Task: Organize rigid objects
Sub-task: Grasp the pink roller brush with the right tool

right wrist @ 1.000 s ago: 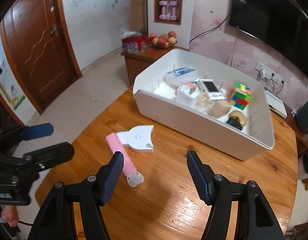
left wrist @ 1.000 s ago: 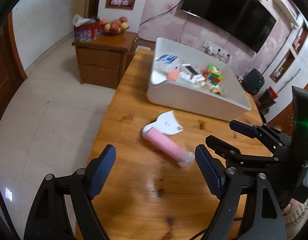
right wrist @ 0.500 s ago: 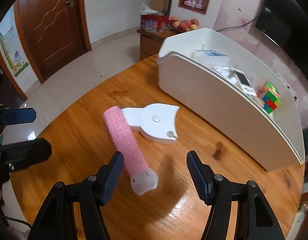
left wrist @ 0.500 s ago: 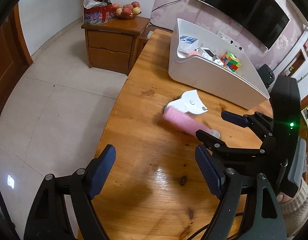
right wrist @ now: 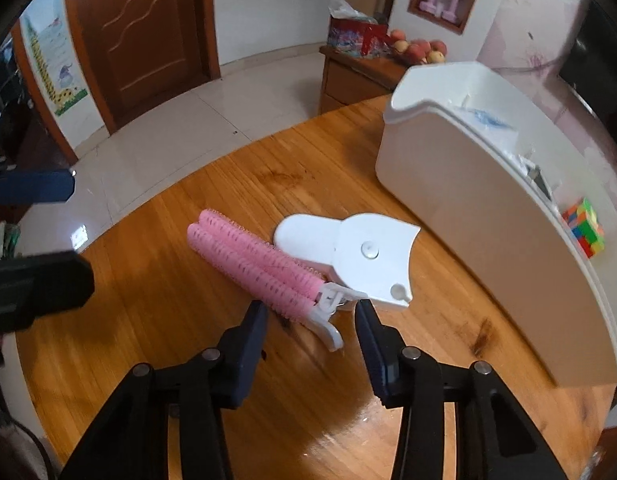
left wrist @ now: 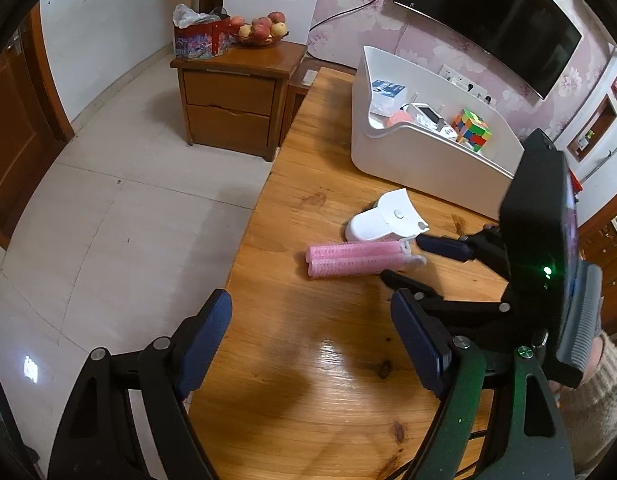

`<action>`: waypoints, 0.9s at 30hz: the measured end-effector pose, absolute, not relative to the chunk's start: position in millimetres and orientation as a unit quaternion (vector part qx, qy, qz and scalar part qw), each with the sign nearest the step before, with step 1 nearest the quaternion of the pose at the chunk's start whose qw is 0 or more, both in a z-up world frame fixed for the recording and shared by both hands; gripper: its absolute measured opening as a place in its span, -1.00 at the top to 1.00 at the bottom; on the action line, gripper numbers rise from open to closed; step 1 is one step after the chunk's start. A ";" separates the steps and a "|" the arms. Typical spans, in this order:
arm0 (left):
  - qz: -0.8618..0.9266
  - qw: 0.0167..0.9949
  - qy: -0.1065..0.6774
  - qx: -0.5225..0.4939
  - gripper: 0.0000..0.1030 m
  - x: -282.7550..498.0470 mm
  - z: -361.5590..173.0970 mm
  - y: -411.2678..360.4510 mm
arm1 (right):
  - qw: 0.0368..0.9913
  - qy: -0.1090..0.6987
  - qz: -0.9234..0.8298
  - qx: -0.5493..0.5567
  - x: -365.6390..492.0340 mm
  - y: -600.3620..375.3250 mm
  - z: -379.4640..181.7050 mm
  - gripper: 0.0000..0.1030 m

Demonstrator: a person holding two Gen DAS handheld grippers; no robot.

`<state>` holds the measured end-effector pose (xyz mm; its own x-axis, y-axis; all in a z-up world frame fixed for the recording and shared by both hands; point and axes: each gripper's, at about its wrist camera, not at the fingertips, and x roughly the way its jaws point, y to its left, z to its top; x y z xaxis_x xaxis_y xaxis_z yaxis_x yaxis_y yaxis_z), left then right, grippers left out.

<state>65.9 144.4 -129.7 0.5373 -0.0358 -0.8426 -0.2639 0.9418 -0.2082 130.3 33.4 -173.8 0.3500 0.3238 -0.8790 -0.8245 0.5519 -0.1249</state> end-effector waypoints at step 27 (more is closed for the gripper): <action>0.033 0.858 0.494 -0.138 -0.64 59.7 -132.2 131.1 | 0.678 0.359 0.475 -0.431 105.3 62.6 -172.1 0.41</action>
